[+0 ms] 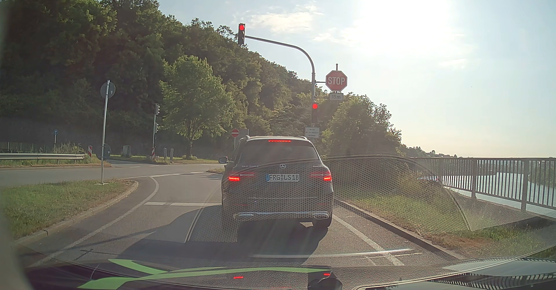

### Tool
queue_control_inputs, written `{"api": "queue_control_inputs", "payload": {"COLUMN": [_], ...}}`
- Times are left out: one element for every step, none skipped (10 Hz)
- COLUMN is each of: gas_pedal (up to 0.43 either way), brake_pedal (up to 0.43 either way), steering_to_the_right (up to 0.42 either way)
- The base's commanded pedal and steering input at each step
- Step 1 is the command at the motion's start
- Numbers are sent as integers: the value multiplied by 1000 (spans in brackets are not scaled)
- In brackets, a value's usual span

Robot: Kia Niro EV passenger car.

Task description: Follow the waypoints while adhering to traffic rules and regulations

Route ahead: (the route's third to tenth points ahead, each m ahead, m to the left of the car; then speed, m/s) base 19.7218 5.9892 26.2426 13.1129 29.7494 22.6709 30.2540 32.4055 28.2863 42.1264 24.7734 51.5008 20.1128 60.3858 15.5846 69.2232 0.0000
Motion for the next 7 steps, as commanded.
{"api": "queue_control_inputs", "payload": {"gas_pedal": [0,0,0,0,0,0,0], "brake_pedal": [280,280,280,280,280,280,280], "steering_to_the_right": [-38,-38,-38,-38,-38,-38,-38]}}
